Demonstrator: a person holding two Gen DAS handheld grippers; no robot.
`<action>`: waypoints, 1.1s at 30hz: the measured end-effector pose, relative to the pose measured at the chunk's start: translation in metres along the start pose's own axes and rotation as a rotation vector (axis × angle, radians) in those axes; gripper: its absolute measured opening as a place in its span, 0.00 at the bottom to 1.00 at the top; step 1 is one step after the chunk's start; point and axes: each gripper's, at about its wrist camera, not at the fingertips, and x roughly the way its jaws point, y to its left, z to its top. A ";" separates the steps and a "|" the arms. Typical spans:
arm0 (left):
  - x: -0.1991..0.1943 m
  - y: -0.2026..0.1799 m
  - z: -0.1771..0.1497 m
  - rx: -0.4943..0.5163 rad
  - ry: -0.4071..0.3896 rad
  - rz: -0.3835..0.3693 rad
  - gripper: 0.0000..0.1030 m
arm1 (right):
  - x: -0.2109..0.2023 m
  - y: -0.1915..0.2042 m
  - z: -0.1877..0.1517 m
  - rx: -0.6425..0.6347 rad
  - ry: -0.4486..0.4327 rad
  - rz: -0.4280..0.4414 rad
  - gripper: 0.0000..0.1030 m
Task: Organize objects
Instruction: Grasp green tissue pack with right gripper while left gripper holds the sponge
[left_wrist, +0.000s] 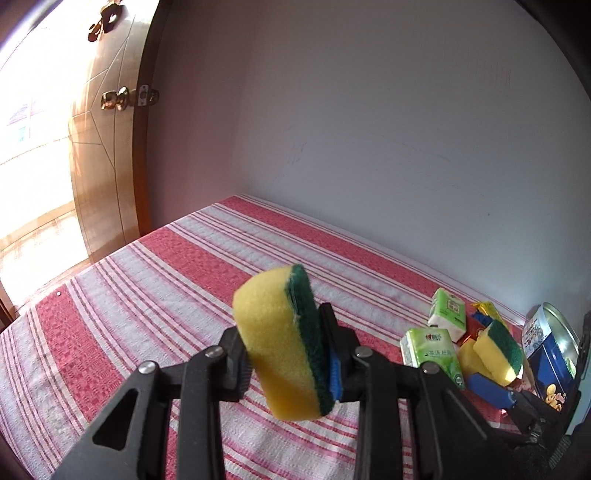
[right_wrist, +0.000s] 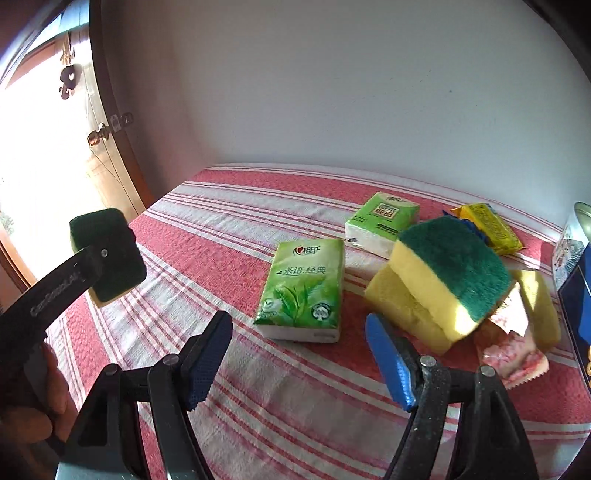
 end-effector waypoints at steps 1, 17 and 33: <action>0.000 0.000 0.000 -0.003 0.001 0.000 0.30 | 0.008 0.002 0.004 0.007 0.015 -0.005 0.74; -0.004 -0.001 -0.004 0.005 -0.040 -0.005 0.30 | 0.008 0.016 0.007 -0.051 0.025 -0.011 0.53; -0.030 -0.083 -0.031 0.125 -0.076 -0.100 0.30 | -0.106 -0.084 -0.030 0.027 -0.177 -0.054 0.53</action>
